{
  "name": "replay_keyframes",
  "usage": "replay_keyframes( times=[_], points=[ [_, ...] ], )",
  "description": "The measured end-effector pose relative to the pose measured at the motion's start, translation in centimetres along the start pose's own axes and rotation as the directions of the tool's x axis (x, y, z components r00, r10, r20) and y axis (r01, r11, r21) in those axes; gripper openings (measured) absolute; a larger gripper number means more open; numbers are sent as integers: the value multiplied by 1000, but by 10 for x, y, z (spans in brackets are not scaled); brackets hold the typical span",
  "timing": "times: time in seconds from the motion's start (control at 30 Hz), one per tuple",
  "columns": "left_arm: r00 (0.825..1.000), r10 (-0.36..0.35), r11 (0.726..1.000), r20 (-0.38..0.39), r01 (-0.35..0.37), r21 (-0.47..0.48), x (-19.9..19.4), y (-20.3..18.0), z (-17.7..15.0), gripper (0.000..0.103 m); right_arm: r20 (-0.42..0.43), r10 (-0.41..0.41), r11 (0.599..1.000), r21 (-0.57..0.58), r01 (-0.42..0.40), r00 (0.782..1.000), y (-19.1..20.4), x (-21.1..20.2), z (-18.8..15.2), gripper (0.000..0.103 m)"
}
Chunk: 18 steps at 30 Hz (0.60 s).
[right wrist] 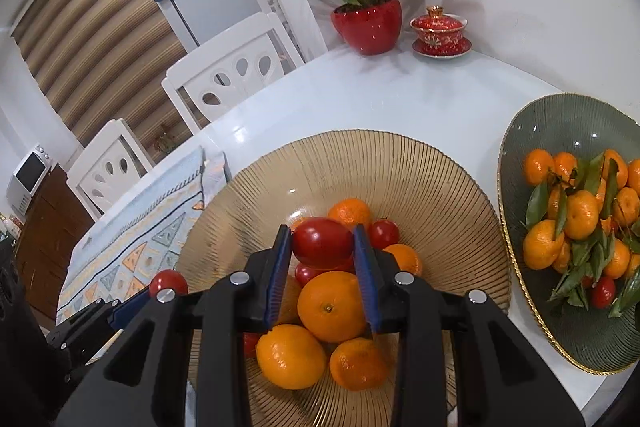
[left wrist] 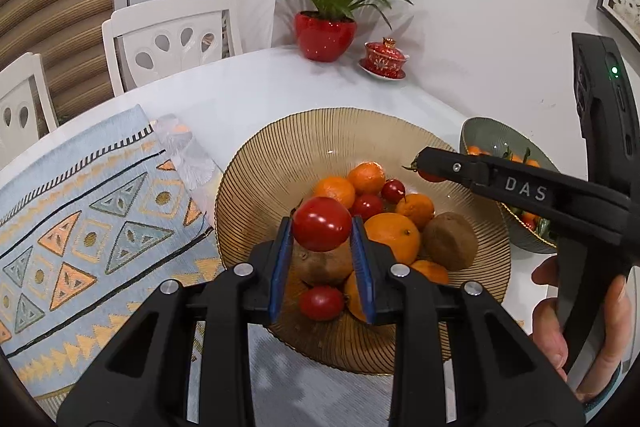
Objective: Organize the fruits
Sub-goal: 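Open both tools to drop the tomatoes into the amber bowl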
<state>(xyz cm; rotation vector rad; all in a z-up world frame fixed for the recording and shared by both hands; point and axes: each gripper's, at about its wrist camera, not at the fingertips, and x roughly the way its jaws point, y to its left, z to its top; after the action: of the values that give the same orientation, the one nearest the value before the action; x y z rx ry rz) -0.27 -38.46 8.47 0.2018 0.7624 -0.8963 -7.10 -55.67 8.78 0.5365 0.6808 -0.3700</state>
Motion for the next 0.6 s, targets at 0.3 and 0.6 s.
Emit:
replay_keyframes(
  times=[0.3, 0.6],
  points=[
    [1000, -11, 1000, -8, 11, -9, 12, 5, 4, 28, -11, -25, 1000, 3, 25, 1000, 3, 9, 4, 33],
    [999, -43, 997, 3, 44, -59, 10, 15, 4, 54, -12, -35, 999, 5, 35, 999, 2, 4, 1, 34]
  ],
)
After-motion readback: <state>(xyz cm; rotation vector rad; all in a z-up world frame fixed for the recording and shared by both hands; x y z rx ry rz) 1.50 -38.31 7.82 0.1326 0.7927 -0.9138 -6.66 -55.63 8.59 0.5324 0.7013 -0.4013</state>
